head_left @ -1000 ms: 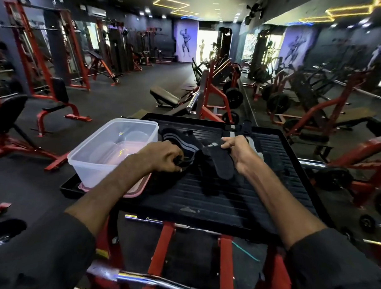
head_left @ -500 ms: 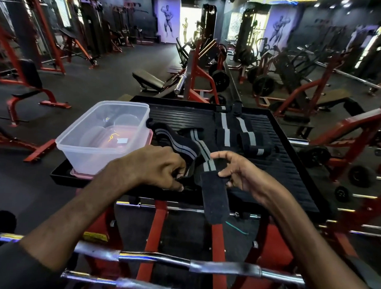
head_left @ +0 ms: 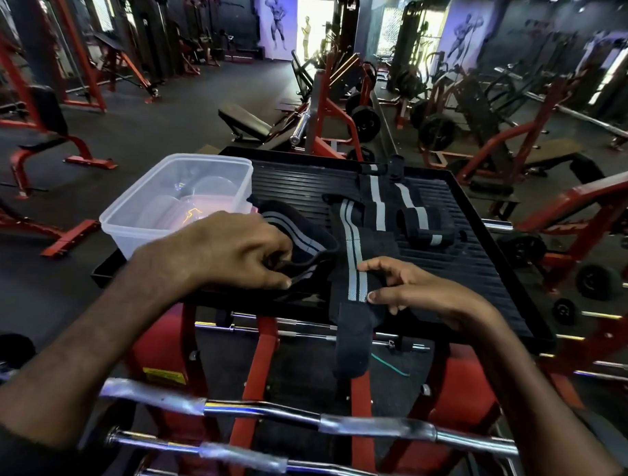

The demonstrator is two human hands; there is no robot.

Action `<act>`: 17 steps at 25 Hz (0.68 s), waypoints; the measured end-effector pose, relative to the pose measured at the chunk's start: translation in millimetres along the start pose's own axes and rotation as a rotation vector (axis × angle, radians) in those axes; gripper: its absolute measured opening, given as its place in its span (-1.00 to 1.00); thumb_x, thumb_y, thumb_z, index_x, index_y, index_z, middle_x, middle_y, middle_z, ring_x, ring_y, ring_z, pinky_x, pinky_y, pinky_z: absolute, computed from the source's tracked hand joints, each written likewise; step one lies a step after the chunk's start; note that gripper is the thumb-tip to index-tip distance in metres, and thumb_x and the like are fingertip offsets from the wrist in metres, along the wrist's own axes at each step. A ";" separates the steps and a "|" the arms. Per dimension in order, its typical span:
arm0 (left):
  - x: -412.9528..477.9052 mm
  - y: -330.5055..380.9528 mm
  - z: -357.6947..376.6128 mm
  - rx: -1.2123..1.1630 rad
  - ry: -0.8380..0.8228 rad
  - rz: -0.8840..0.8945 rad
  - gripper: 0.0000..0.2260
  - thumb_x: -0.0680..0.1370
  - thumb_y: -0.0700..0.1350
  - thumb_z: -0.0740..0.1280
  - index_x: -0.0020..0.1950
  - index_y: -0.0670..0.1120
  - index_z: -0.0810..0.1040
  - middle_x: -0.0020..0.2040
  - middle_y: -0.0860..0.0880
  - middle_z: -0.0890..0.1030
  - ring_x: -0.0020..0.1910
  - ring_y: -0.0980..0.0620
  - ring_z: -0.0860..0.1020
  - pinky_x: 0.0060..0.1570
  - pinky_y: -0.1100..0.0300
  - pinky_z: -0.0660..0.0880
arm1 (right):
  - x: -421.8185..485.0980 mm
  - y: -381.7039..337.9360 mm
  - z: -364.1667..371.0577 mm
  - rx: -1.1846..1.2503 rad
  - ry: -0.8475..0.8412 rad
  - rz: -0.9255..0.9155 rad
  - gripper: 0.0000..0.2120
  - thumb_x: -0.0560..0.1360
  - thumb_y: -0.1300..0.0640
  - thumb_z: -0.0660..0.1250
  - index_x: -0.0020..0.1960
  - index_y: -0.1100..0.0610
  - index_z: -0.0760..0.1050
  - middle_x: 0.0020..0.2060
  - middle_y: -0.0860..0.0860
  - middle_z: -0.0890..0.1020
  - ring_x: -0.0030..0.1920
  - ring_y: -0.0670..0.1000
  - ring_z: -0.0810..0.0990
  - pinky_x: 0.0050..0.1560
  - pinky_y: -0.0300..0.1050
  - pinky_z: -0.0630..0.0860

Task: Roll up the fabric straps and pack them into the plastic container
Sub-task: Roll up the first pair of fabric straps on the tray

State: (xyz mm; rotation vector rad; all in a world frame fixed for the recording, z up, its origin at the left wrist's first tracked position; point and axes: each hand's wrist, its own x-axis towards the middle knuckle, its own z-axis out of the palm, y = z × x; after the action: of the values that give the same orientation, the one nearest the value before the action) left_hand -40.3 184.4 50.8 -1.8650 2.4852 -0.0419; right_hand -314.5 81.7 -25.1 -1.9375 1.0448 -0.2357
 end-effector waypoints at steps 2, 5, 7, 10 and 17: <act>-0.2 6.1 -7.4 0.065 -0.128 0.012 -0.67 0.47 0.30 0.37 0.03 0.08 0.58 -0.09 0.14 0.61 -0.09 0.13 0.56 -0.12 0.17 0.45 | 3.5 -2.6 2.1 0.009 0.002 -0.001 -0.60 0.58 0.20 0.40 0.38 -0.04 0.46 -0.19 -0.07 0.47 -0.36 -0.19 0.45 -0.21 -0.28 0.44; 8.9 25.2 3.6 -0.210 -0.373 0.101 -0.67 0.50 0.28 0.37 -0.02 0.04 0.65 -0.10 0.12 0.66 -0.09 0.22 0.58 -0.04 0.17 0.52 | 6.9 -2.8 5.0 0.018 -0.020 -0.029 -0.63 0.58 0.22 0.39 0.36 0.03 0.46 -0.09 -0.10 0.49 -0.36 -0.25 0.44 -0.30 -0.31 0.43; 22.0 26.9 19.7 -0.423 -0.421 0.166 -0.72 0.53 0.19 0.40 0.08 0.03 0.67 0.01 0.09 0.67 0.05 0.17 0.61 0.16 0.10 0.53 | 9.3 2.2 3.9 -0.019 -0.041 -0.026 -0.64 0.59 0.19 0.39 0.36 0.02 0.45 -0.06 -0.08 0.50 -0.39 -0.26 0.45 -0.29 -0.27 0.44; 43.0 17.9 48.4 -0.638 -0.201 0.180 -0.71 0.58 0.15 0.35 0.08 -0.03 0.69 0.00 0.07 0.70 0.04 0.15 0.65 0.17 0.14 0.55 | 11.4 10.8 -2.5 -0.061 -0.086 -0.019 -0.63 0.60 0.18 0.37 0.37 -0.01 0.43 0.03 -0.06 0.54 -0.40 -0.25 0.46 -0.24 -0.18 0.44; 62.6 -4.6 110.8 -1.051 0.304 -0.033 -0.84 0.64 -0.15 0.32 0.13 -0.09 0.68 0.03 0.01 0.72 0.10 0.18 0.64 0.16 0.35 0.49 | 16.4 20.5 -33.6 -0.320 -0.185 0.046 -0.62 0.58 0.04 0.40 0.37 -0.07 0.45 -0.31 0.04 0.69 -0.22 -0.05 0.60 -0.06 0.03 0.50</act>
State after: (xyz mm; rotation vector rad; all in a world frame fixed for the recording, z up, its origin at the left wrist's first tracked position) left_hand -48.6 122.8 -60.4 -2.3025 2.9557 1.3026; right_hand -333.8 43.6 -25.3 -2.1687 1.0502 0.1437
